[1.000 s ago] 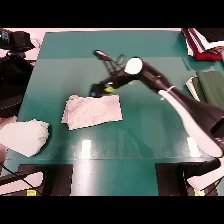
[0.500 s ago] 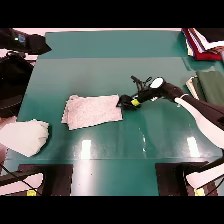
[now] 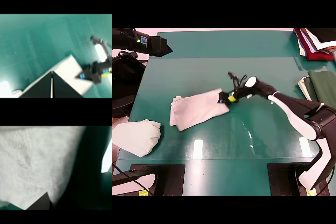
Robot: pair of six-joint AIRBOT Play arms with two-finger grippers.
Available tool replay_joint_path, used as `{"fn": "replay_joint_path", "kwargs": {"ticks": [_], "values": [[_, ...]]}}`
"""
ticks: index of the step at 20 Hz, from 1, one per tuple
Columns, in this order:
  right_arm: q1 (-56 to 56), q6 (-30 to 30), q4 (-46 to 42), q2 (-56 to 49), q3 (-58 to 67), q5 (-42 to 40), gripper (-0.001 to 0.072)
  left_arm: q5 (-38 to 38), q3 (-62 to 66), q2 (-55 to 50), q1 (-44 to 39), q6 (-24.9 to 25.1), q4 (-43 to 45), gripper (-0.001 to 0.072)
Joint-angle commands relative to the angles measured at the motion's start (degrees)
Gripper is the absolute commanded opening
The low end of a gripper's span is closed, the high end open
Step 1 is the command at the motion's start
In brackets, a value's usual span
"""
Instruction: Fold the shirts.
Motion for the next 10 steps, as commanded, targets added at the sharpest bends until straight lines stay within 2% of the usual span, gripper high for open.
{"fn": "replay_joint_path", "kwargs": {"ticks": [1,5,10], "values": [[-5.62,2.95,-10.12,2.71,6.64,2.84,0.0013,0.76,-0.02,-0.04,-2.29,-0.11,-0.37,0.0025],[-19.93,4.24,-20.04,8.02,12.09,7.65,0.0013,3.34,-0.02,-0.04,-7.30,-0.09,-0.37,0.0025],[-39.74,4.17,-20.59,10.14,17.07,7.61,0.0013,3.26,-0.02,-0.04,-12.00,-0.15,-0.39,0.0025]]}}
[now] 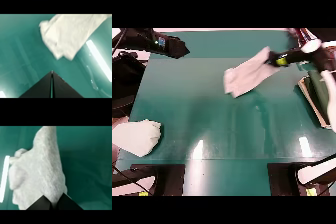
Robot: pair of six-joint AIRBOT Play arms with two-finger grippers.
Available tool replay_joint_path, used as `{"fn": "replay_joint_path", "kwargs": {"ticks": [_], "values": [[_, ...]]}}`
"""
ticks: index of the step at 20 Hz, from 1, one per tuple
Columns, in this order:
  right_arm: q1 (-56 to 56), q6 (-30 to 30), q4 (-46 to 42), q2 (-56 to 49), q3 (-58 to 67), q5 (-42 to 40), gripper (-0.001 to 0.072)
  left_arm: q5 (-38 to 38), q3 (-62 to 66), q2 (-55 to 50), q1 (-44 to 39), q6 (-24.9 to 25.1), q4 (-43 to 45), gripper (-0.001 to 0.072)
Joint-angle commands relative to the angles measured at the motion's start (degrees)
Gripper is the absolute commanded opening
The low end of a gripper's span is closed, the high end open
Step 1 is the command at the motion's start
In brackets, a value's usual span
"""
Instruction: Fold the shirts.
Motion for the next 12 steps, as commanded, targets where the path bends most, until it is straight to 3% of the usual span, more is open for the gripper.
{"fn": "replay_joint_path", "kwargs": {"ticks": [1,6,12], "values": [[-13.60,0.26,-2.12,1.22,3.76,0.48,0.0013,-0.09,0.00,0.00,-3.28,-0.11,-0.02,0.0025],[-25.46,0.28,0.55,1.20,4.63,-2.10,0.0013,-0.92,0.00,0.00,-4.98,-1.46,-0.28,0.0025],[-28.30,0.22,0.48,1.22,9.25,-2.36,0.0013,-1.05,0.00,0.00,-4.98,-1.60,-0.28,0.0025]]}}
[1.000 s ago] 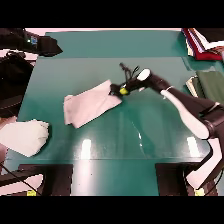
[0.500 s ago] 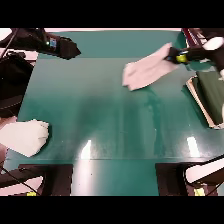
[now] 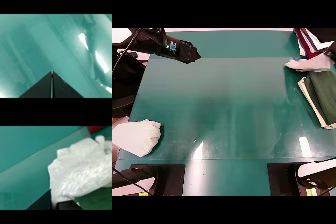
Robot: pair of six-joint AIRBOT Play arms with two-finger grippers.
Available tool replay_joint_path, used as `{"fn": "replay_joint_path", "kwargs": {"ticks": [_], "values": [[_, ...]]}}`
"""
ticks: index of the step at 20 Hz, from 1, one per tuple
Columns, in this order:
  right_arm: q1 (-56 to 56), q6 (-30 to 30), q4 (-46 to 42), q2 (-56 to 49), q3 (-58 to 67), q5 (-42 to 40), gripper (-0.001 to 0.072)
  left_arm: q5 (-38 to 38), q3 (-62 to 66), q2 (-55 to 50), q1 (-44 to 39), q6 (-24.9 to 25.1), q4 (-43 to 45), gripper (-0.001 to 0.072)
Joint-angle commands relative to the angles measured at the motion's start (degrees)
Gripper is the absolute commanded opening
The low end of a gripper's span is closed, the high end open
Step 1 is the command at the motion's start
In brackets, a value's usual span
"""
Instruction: Fold the shirts.
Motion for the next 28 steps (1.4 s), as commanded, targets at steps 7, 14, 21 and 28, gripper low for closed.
{"fn": "replay_joint_path", "kwargs": {"ticks": [7,14,21,28], "values": [[-2.54,-5.09,-0.02,1.92,11.69,-0.63,0.0013,-2.21,0.00,0.00,-0.11,-0.26,-0.04,0.0026],[-7.30,-9.42,-0.48,7.04,7.56,6.82,0.0013,-4.11,0.00,0.00,-0.11,-0.20,0.04,0.0026],[-13.86,-8.94,-14.32,11.45,4.55,20.96,0.0014,-4.09,0.00,0.00,-0.11,0.00,0.09,0.0025],[-21.70,-8.41,-17.29,22.12,-17.16,22.38,0.0014,-4.24,0.00,0.00,-0.11,0.48,0.13,0.0026]]}}
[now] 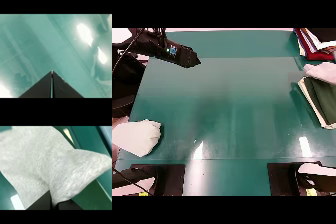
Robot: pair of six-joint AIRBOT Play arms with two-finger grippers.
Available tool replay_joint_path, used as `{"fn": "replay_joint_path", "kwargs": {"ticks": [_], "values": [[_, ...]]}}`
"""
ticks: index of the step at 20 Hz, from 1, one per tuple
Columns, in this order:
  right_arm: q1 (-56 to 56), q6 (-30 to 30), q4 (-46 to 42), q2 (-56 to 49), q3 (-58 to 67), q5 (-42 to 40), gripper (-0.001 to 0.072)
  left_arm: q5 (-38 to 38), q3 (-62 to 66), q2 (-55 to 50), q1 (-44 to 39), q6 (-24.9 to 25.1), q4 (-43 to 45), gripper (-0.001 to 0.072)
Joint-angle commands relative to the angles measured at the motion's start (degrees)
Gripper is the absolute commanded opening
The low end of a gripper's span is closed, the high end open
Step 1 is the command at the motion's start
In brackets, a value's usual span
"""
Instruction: Fold the shirts.
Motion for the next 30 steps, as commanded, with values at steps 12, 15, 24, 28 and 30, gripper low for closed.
{"fn": "replay_joint_path", "kwargs": {"ticks": [12,15,24,28,30], "values": [[-6.08,2.36,8.72,16.17,-15.72,-2.14,0.0675,-0.02,0.00,0.02,0.02,1.73,0.15,0.0026],[3.02,2.36,16.87,18.27,-10.67,-2.80,0.0651,0.92,0.02,0.02,0.02,1.68,0.22,0.0026],[43.17,2.25,18.05,18.21,-9.51,-7.76,0.0229,1.70,0.02,0.02,0.02,1.68,0.20,0.0026],[51.25,2.21,16.24,17.73,-9.53,-8.83,0.0015,1.70,0.02,0.02,0.02,1.68,0.20,0.0026],[52.59,2.23,15.19,17.77,-9.51,-8.63,0.0015,1.68,0.02,0.02,0.02,1.68,0.20,0.0026]]}}
